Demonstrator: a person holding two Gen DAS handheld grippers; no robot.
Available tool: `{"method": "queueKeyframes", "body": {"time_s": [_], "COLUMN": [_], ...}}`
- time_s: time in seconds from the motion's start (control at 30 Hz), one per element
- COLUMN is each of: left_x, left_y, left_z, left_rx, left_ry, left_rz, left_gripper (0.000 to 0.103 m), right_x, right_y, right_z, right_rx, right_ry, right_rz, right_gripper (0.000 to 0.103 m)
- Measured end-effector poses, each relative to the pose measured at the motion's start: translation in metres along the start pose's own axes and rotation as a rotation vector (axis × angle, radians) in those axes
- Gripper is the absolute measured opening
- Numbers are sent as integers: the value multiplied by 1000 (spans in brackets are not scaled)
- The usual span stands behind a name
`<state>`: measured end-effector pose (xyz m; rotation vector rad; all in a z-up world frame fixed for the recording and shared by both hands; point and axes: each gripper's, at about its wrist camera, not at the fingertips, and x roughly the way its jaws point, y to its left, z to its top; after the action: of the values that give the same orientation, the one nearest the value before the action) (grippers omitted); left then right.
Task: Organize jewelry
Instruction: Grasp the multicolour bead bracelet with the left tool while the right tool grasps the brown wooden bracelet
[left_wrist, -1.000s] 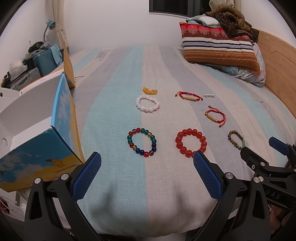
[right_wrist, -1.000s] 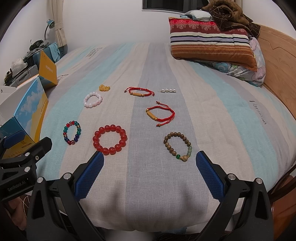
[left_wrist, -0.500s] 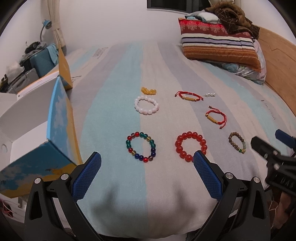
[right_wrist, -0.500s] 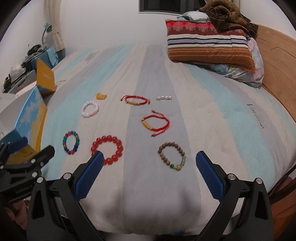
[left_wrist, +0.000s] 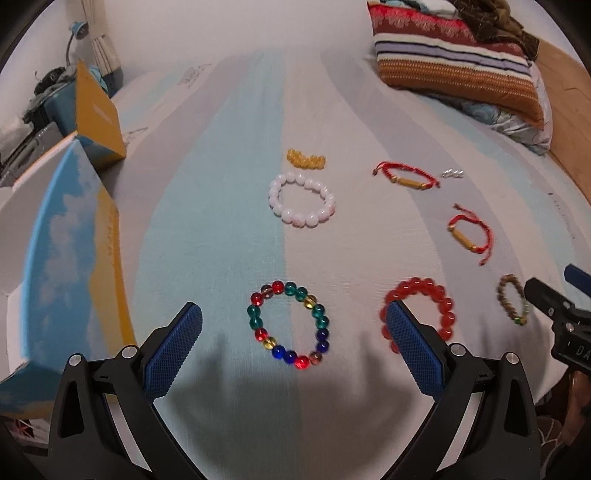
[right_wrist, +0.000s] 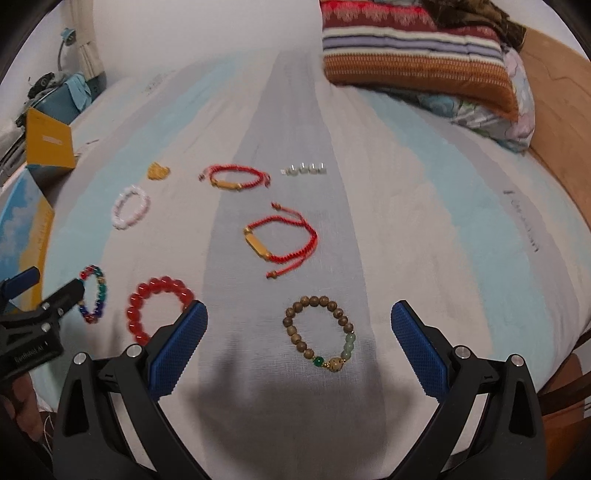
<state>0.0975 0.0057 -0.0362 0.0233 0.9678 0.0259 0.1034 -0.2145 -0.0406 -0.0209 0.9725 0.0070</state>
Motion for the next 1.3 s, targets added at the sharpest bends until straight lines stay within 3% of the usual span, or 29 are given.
{"method": "queueKeyframes", "body": {"time_s": [0.4, 0.47, 0.53, 0.63, 0.7, 0.9, 1.0, 1.23, 1.27, 1.3], "left_x": [49, 54, 54, 52, 50, 45, 41, 29, 29, 28], "left_y": [5, 8, 10, 11, 11, 5, 2, -2, -2, -2], "left_z": [-12, -14, -15, -15, -15, -18, -19, -18, -18, -18], "left_rx": [-17, -26, -32, -38, -29, -4, 3, 8, 6, 5], "left_ry": [71, 69, 57, 40, 27, 11, -4, -43, -46, -50], "left_rz": [15, 4, -7, -13, -32, -67, -77, -112, -115, -105], "left_gripper": [97, 98, 97, 84, 63, 26, 19, 19, 10, 9], "right_x": [57, 59, 58, 54, 53, 48, 44, 34, 32, 31], "right_y": [-19, -20, -17, -10, -5, 5, 8, 3, 3, 2], "right_z": [-18, -20, -20, -22, -24, -26, -26, -24, -24, -24], "right_rx": [42, 50, 39, 1, -30, -64, -89, -96, -91, -87], "right_ry": [112, 113, 100, 91, 87, 80, 76, 57, 52, 47], "right_rz": [4, 10, 4, 13, 10, 20, 9, 24, 27, 29], "right_gripper": [96, 94, 84, 65, 56, 27, 16, 15, 15, 15]}}
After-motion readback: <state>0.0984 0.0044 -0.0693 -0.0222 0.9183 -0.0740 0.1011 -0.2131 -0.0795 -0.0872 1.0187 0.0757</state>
